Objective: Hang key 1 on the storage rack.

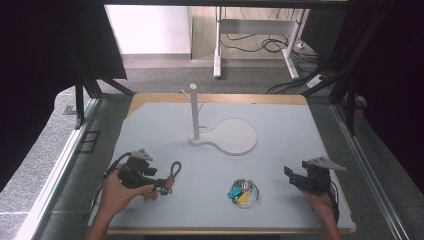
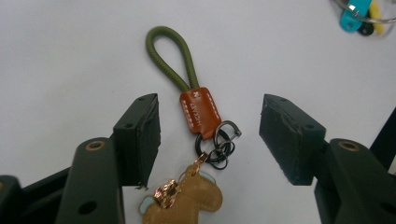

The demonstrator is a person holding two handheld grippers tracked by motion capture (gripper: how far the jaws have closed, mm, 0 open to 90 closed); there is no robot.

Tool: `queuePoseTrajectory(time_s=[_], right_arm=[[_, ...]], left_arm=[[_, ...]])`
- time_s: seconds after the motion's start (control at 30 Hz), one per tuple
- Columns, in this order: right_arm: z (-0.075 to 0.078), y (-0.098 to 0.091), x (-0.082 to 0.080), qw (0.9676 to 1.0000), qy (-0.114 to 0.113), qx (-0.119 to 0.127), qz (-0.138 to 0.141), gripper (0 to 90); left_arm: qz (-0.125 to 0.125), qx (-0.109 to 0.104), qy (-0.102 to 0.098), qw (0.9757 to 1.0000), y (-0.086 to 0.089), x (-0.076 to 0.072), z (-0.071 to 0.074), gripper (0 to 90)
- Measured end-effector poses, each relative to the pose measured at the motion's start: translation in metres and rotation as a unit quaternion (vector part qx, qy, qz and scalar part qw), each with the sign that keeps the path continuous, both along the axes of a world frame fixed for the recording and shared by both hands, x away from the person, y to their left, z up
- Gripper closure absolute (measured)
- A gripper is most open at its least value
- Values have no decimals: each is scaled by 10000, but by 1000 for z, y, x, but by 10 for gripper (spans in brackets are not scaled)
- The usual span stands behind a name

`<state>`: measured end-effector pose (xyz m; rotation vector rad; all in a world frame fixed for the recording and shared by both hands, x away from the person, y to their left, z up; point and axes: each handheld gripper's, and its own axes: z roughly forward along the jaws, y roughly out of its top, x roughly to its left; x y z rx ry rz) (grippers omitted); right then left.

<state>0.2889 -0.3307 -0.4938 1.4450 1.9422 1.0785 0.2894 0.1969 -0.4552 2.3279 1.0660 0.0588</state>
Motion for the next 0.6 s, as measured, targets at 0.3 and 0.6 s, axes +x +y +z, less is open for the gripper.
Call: queuePoseTrajectory(time_s=[0.3,0.6], right_arm=[[1,-4,1,9999,25,-44,-161,251],[2,-2,0,9998,20,-117,-161,251]], left_arm=[[-98,464,441,9979,-23,14,-11,454],[-29,667,612,9959,-29,22,-21,510]])
